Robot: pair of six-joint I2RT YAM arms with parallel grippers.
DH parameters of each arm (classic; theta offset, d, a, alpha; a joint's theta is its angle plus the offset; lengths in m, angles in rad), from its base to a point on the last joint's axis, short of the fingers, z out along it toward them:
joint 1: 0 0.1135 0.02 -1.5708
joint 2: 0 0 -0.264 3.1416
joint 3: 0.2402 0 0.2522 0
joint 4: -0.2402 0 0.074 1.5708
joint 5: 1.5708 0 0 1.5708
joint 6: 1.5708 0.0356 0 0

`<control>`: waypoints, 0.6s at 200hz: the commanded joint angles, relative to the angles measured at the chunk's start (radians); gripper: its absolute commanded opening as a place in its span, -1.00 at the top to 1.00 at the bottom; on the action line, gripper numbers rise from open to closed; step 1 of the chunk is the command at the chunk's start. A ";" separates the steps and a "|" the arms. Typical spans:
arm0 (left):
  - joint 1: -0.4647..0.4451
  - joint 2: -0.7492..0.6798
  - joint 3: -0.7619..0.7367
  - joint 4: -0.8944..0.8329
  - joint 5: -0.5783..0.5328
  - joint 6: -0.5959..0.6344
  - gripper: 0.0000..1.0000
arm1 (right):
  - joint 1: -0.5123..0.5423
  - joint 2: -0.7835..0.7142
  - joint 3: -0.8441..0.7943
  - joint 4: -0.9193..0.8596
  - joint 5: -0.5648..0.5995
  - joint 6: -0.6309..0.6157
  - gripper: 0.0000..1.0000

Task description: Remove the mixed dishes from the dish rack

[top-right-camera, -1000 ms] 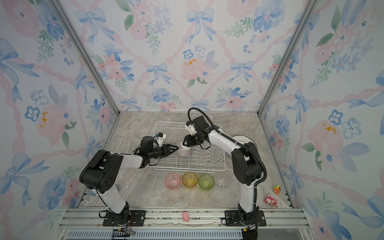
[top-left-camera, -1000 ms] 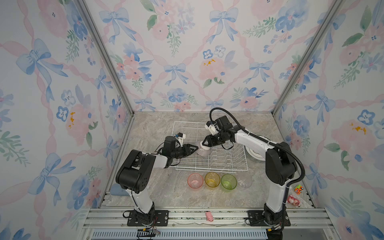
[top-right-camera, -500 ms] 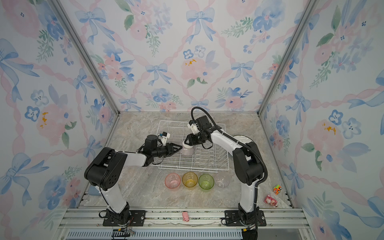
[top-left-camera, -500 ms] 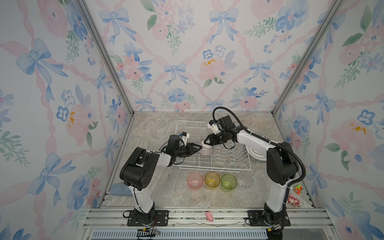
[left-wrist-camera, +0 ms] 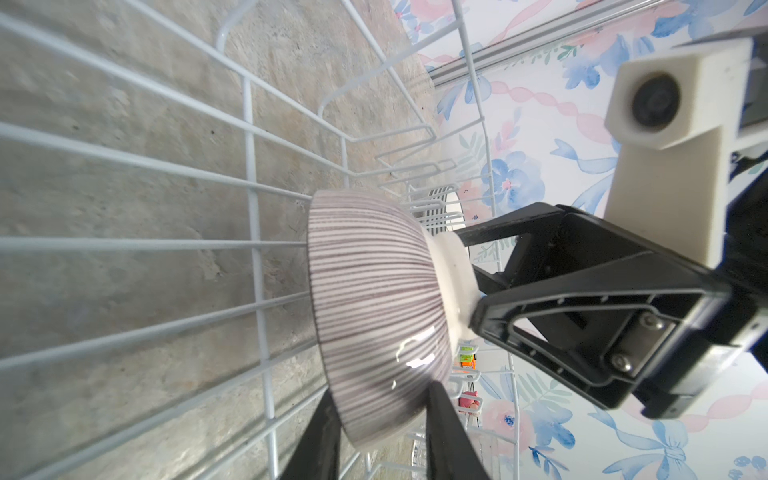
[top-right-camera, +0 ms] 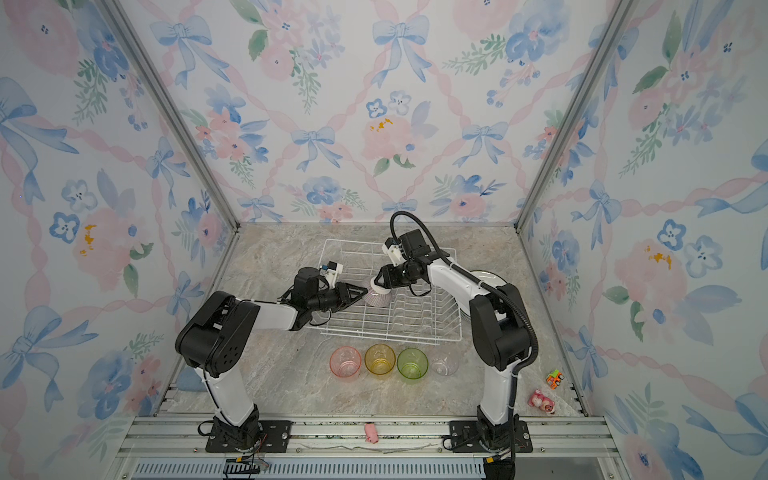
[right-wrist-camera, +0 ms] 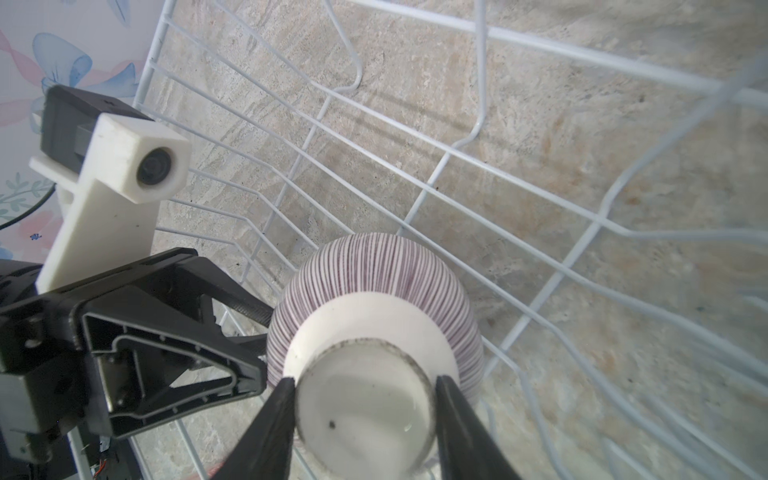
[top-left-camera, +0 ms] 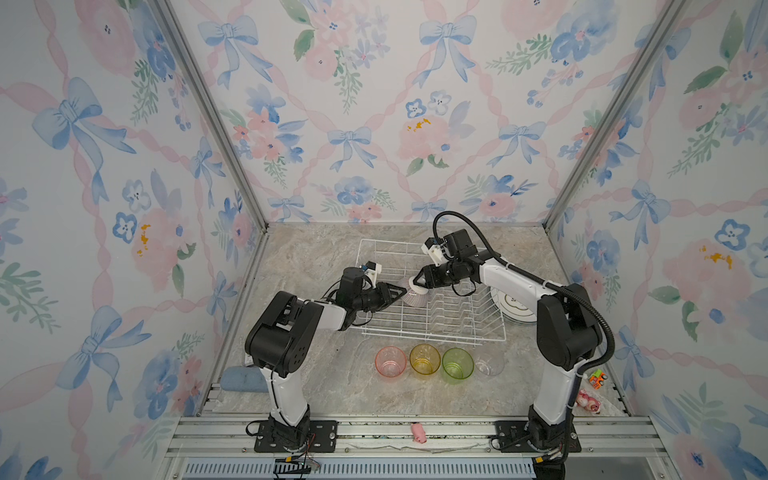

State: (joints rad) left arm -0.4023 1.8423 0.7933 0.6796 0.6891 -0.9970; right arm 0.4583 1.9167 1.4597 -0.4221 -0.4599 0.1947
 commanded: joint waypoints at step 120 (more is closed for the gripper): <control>-0.106 -0.014 0.142 0.056 0.065 0.020 0.53 | 0.024 0.001 -0.052 -0.066 -0.044 -0.003 0.67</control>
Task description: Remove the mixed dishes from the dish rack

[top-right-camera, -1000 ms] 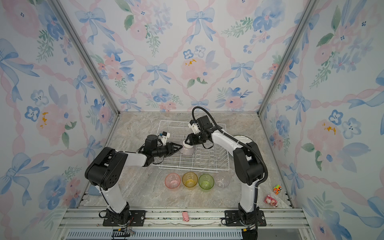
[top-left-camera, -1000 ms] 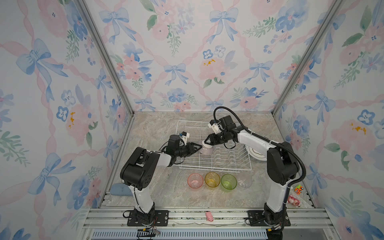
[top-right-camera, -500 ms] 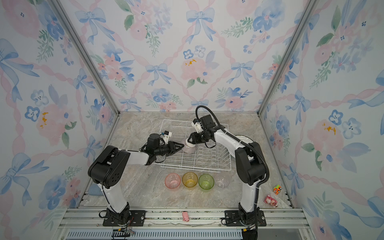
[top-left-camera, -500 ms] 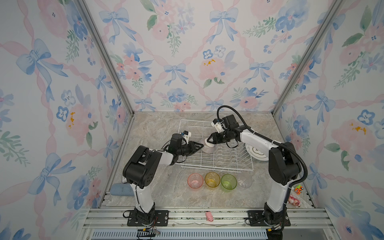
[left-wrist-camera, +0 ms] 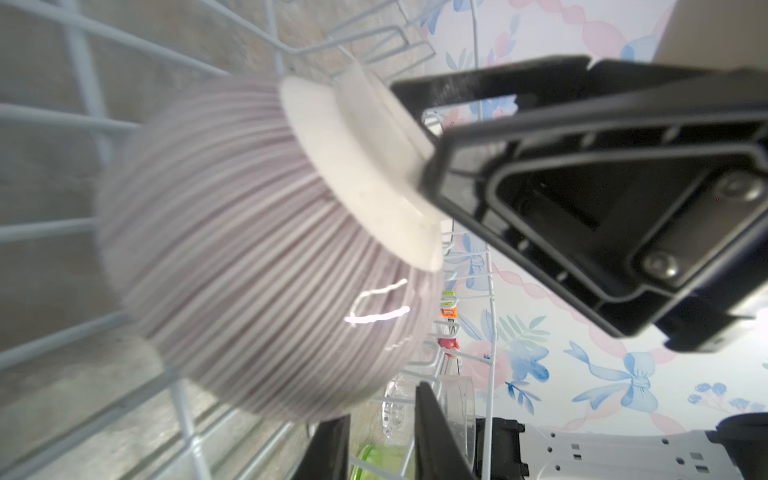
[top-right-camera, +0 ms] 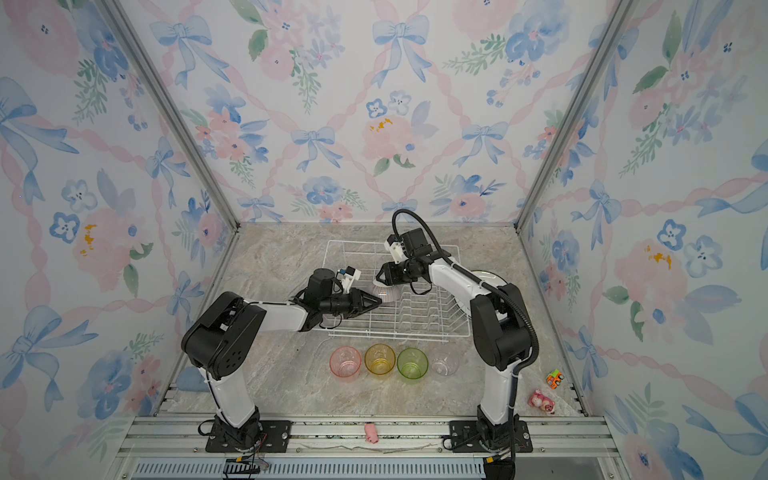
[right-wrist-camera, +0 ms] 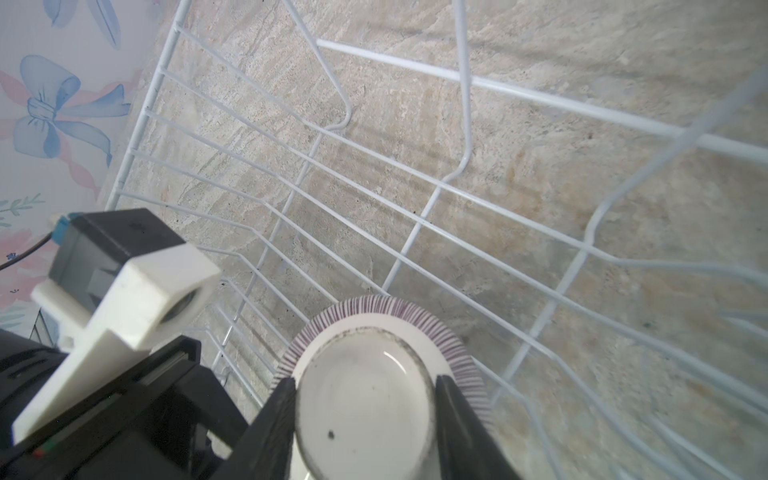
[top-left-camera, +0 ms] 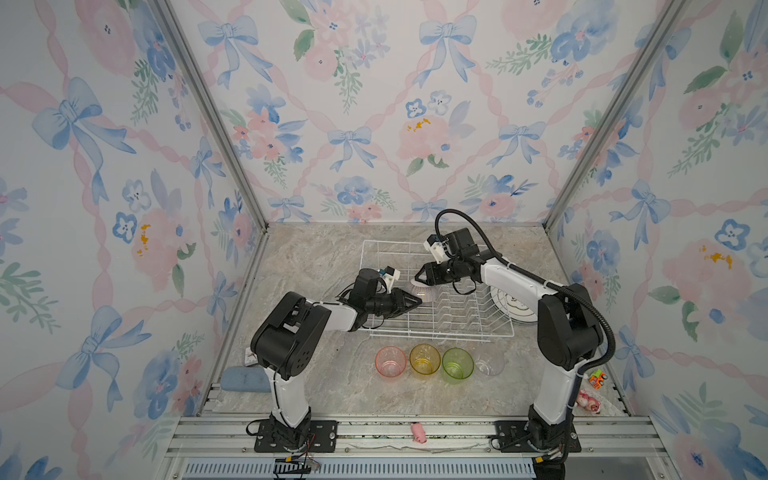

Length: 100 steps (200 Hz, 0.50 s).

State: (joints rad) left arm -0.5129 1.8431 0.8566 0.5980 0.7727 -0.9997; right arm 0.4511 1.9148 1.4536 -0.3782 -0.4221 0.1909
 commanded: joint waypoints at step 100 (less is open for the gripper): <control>0.007 -0.134 0.087 -0.078 -0.178 0.189 0.51 | 0.027 -0.032 -0.062 -0.129 -0.053 -0.019 0.29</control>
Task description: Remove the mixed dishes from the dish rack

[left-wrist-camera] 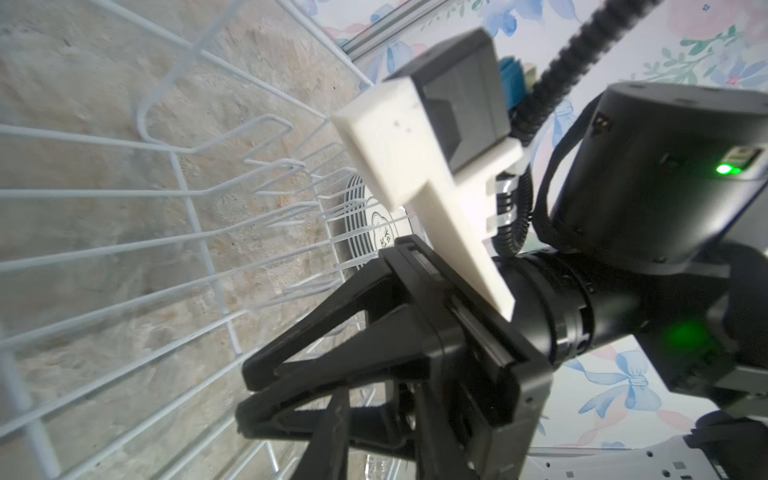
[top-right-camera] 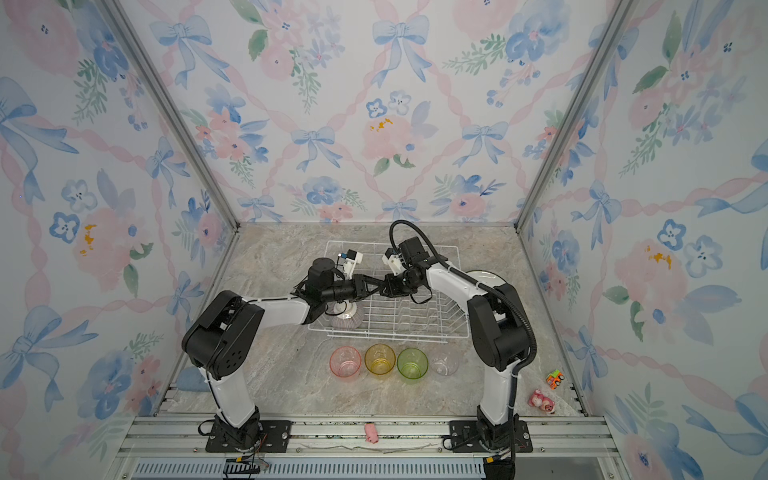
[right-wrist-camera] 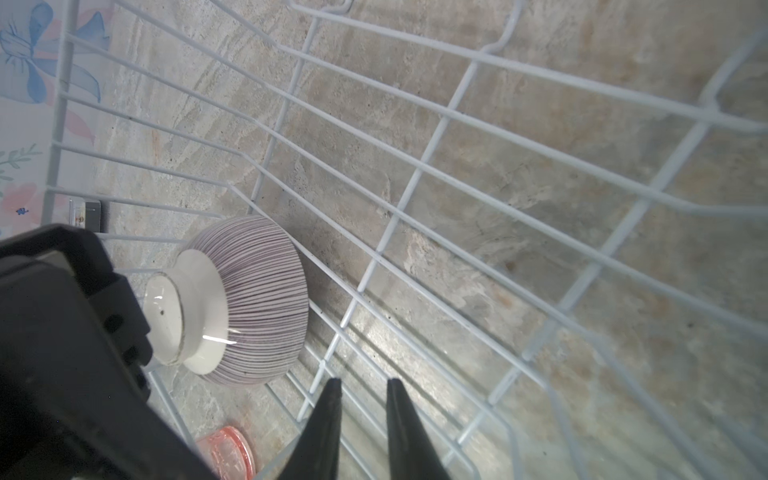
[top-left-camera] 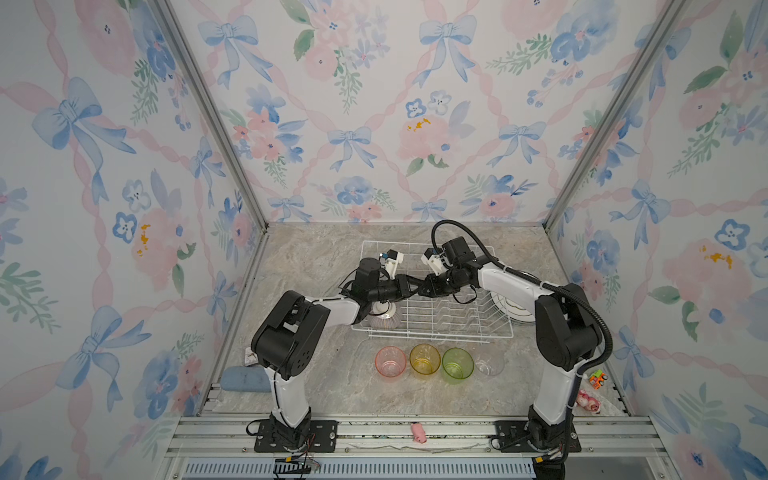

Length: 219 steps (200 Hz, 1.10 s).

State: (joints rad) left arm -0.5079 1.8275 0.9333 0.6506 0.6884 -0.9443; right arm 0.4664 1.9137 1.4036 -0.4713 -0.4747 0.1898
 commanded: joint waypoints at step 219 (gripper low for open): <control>0.309 -0.861 -0.091 -0.976 -0.499 0.492 0.05 | 0.409 0.221 0.535 -0.465 0.440 -0.142 -0.68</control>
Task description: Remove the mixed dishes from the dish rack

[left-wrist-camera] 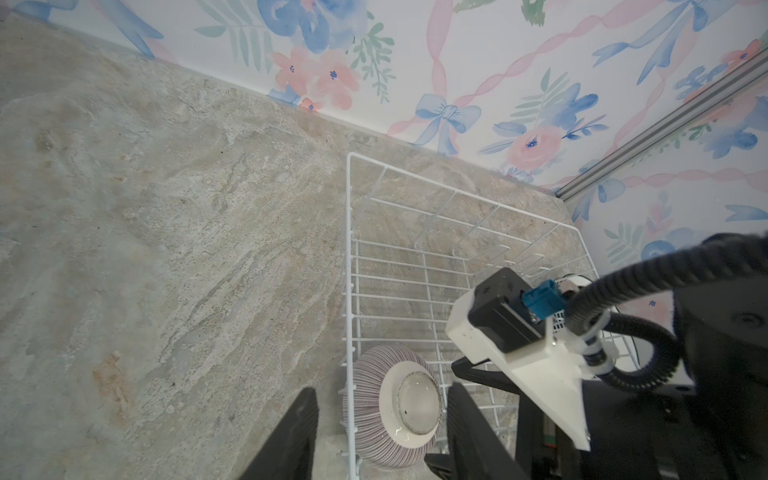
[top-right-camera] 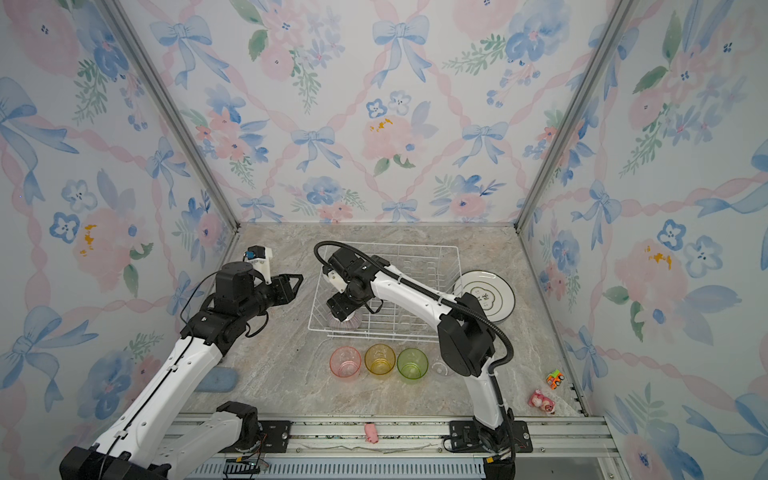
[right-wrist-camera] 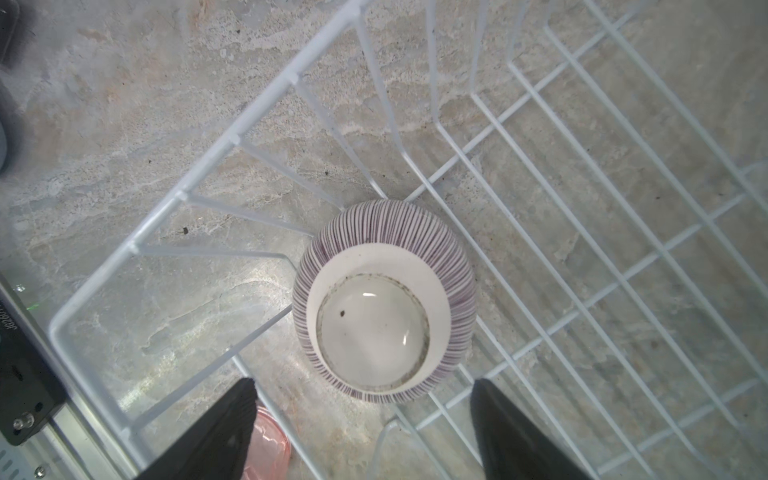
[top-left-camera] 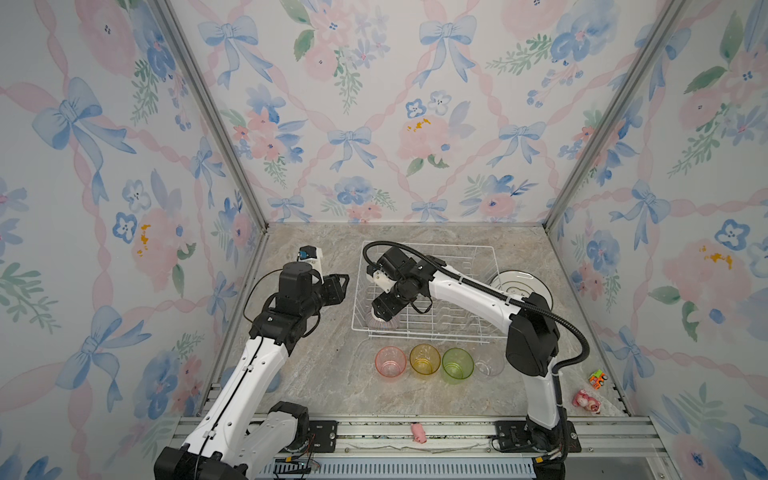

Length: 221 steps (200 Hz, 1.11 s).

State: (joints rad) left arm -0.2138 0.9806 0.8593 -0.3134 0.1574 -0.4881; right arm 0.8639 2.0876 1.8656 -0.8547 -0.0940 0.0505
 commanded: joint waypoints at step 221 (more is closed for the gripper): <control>0.120 -0.040 -0.087 -0.004 0.113 0.073 0.04 | 0.049 0.230 0.315 -0.302 0.183 -0.025 0.21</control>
State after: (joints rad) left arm -0.1020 0.9432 0.7868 -0.3164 0.2520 -0.4400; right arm 0.9108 2.2951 2.1628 -1.1004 0.0418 0.0257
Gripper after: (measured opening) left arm 0.481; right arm 0.498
